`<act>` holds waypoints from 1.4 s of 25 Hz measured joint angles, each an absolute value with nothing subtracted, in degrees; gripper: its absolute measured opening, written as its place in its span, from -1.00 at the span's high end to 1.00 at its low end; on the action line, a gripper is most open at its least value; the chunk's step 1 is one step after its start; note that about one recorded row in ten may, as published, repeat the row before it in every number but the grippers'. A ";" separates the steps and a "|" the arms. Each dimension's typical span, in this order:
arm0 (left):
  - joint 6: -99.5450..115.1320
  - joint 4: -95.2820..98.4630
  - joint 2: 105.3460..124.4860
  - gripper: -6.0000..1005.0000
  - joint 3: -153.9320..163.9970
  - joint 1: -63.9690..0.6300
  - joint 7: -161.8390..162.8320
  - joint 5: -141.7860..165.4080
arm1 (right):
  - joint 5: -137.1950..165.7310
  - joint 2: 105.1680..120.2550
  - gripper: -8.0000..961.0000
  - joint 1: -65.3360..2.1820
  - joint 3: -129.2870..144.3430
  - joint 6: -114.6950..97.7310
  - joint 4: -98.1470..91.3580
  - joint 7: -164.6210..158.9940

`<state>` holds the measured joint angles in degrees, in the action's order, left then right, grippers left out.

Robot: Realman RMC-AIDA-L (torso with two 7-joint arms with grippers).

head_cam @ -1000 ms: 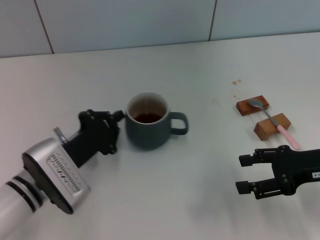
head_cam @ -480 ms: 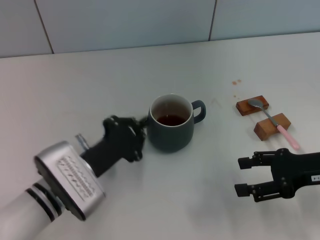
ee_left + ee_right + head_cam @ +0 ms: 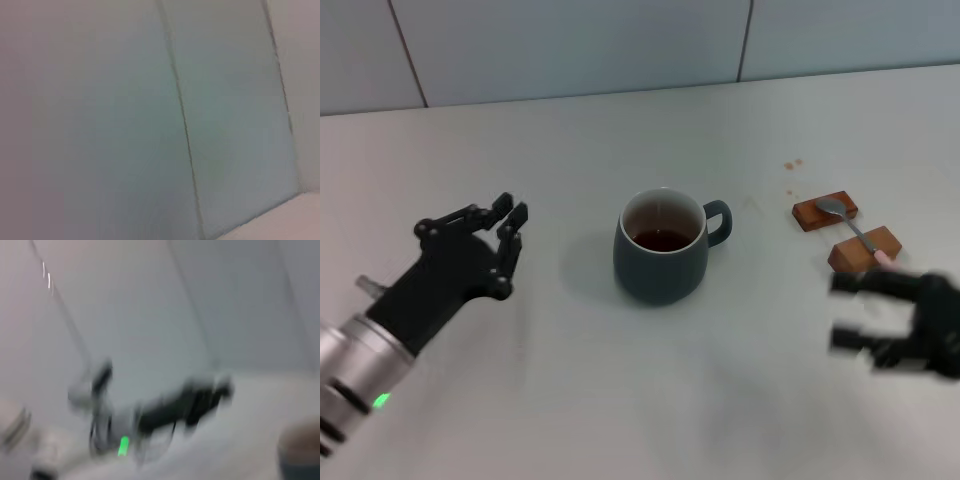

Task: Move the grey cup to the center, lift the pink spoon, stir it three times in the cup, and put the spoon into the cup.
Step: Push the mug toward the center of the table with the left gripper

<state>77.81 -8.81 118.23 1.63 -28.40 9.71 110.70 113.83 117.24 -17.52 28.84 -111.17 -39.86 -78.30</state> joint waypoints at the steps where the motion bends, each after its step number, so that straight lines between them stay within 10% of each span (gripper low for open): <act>1: 77.93 -6.52 118.23 0.91 1.79 -28.42 14.62 111.88 | 109.58 117.09 -0.61 -16.23 26.84 -111.66 -38.25 -78.45; 10: 81.25 7.04 118.32 0.54 8.42 -28.79 35.26 124.14 | 97.45 115.65 -0.60 -9.62 -3.46 -103.30 -16.67 -94.13; 18: 83.18 11.02 118.60 -0.36 12.93 -29.55 39.67 124.29 | 97.57 117.66 -0.59 -6.52 -6.45 -95.61 -14.57 -105.73; 24: 83.09 11.12 118.65 -0.67 12.97 -29.90 39.45 124.37 | 98.06 118.82 -0.58 -6.30 -5.99 -91.36 -11.74 -106.43; 35: 82.80 11.21 118.65 -0.67 13.01 -30.05 39.26 124.45 | 102.05 118.92 -0.57 -7.63 -5.32 -86.28 -7.84 -107.85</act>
